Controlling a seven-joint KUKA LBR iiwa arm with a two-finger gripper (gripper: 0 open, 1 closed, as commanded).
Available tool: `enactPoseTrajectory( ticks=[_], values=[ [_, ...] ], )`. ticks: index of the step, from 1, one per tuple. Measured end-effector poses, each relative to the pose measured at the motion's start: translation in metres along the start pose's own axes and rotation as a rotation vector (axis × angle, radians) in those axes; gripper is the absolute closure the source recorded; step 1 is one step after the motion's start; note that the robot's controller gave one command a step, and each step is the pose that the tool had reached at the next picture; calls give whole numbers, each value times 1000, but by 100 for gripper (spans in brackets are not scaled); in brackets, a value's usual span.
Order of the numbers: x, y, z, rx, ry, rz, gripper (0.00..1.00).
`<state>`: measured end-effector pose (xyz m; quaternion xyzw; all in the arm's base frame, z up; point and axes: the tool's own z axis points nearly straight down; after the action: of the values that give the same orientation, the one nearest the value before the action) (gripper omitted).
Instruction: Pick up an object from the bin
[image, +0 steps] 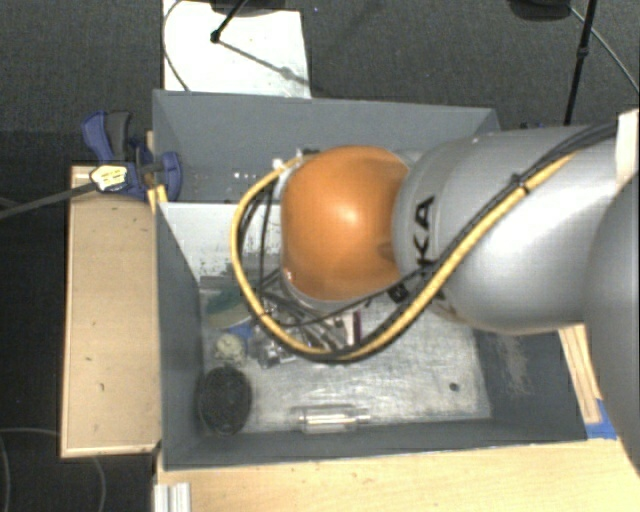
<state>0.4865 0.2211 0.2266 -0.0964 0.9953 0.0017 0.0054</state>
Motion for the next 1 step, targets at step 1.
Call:
enactPoseTrajectory(
  ticks=[1],
  values=[
    [1, 0, 4, 2, 8, -4, 0]
  ],
)
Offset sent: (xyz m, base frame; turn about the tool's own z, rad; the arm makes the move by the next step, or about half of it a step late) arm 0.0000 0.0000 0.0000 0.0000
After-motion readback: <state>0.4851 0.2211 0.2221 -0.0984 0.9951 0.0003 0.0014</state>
